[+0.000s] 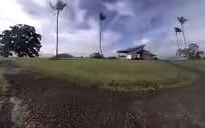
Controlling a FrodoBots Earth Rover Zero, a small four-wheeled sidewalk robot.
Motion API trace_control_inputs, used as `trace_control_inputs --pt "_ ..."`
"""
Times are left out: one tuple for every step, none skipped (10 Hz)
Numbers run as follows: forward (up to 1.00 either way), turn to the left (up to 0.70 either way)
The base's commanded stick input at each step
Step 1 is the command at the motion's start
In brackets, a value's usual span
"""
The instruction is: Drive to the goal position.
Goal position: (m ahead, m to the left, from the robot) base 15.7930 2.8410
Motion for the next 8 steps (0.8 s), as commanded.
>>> trace_control_inputs --pt "0.00 -0.30" --pt "0.00 -0.30" --pt "0.00 -0.30" --pt "0.00 -0.30" --pt "0.00 -0.30" --pt "0.00 -0.30" --pt "0.00 -0.30" --pt "0.00 -0.30"
